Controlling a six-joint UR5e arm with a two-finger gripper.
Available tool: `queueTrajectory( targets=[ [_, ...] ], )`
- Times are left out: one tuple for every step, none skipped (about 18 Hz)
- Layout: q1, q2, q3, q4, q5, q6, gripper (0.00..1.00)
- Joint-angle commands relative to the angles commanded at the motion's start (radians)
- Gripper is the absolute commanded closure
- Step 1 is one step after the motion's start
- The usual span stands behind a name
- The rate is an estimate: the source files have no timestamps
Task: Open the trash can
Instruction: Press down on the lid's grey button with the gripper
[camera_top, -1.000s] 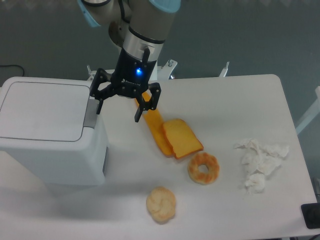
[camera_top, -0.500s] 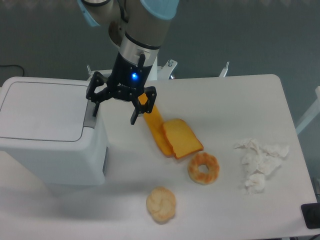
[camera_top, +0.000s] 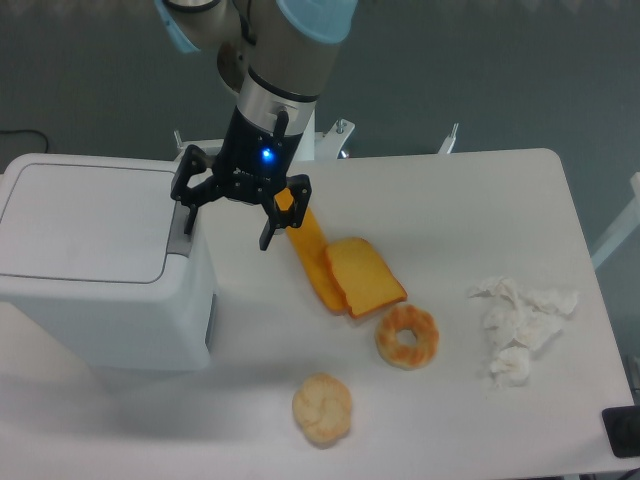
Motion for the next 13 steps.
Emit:
queueTrajectory(
  targets=[
    [0.0,0.0,0.0,0.002,-0.002,0.0,0.0],
    [0.0,0.0,-0.002,0.002,0.0,0.0,0.0],
    [0.0,0.0,-0.005,0.002,0.0,0.0,0.0],
    [0.0,0.0,-0.006,0.002,0.0,0.002,0.0],
    [0.0,-0.002,-0.008,0.002,0.0,0.002,0.0],
    [0.0,-0.002,-0.008,0.002,0.0,0.002,0.0],
    [0.0,-0.002,-0.008,0.002,0.0,0.002,0.0],
    [0.0,-0.002,-0.008,0.002,0.0,0.002,0.0],
    [0.0,-0.003,-0.008,0.002,0.0,0.002,0.0],
    [0.0,-0.003,-0.008,0.002,0.0,0.002,0.0],
    [0.0,-0.005,-0.008,0.002,0.002,0.002,0.0],
    [0.0,-0.005,-0.009,0.002,0.002,0.002,0.0],
    [0.0,-0.005,-0.008,0.0,0.002,0.002,0.0]
  ],
)
